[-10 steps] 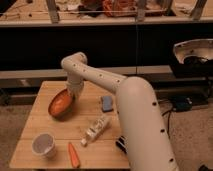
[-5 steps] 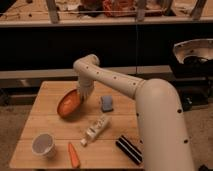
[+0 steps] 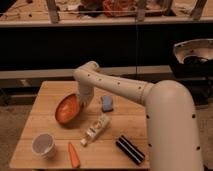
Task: Drag the ceramic bowl in a circle
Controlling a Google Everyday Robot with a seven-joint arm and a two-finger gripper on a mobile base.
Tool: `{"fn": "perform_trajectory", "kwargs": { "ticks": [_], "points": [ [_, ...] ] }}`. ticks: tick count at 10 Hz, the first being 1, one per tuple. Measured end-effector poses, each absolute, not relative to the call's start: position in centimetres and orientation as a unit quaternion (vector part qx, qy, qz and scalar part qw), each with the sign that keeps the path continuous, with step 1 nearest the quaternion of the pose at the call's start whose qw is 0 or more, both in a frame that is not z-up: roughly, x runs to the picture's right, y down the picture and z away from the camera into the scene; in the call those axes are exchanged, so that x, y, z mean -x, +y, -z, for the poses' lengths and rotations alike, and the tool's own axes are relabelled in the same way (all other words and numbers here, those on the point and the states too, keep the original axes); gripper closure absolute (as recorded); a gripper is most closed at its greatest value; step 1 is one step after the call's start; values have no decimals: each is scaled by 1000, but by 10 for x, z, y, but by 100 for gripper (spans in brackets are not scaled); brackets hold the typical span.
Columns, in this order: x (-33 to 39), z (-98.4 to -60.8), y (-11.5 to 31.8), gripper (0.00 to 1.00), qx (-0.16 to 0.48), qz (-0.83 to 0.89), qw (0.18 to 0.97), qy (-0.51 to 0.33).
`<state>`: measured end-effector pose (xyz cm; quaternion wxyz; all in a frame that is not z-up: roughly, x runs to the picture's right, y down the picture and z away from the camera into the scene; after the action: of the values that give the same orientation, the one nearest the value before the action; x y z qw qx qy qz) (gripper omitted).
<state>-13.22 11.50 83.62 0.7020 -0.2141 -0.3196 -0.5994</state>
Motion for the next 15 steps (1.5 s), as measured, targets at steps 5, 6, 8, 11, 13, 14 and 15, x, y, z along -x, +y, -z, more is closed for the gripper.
{"fn": "perform_trajectory", "kwargs": {
  "ticks": [5,6,8,11,13,14,15],
  "points": [
    [193,-819,156,100,221,643,650,-340],
    [201,-818,159,100,221,648,643,-342],
    [215,-819,159,100,219,658,631,-346],
    [223,-831,138,100,222,662,627,-344],
    [229,-842,123,100,228,664,626,-341],
    [233,-849,113,100,231,663,626,-339],
    [234,-855,106,100,236,663,626,-338]
  ]
}}
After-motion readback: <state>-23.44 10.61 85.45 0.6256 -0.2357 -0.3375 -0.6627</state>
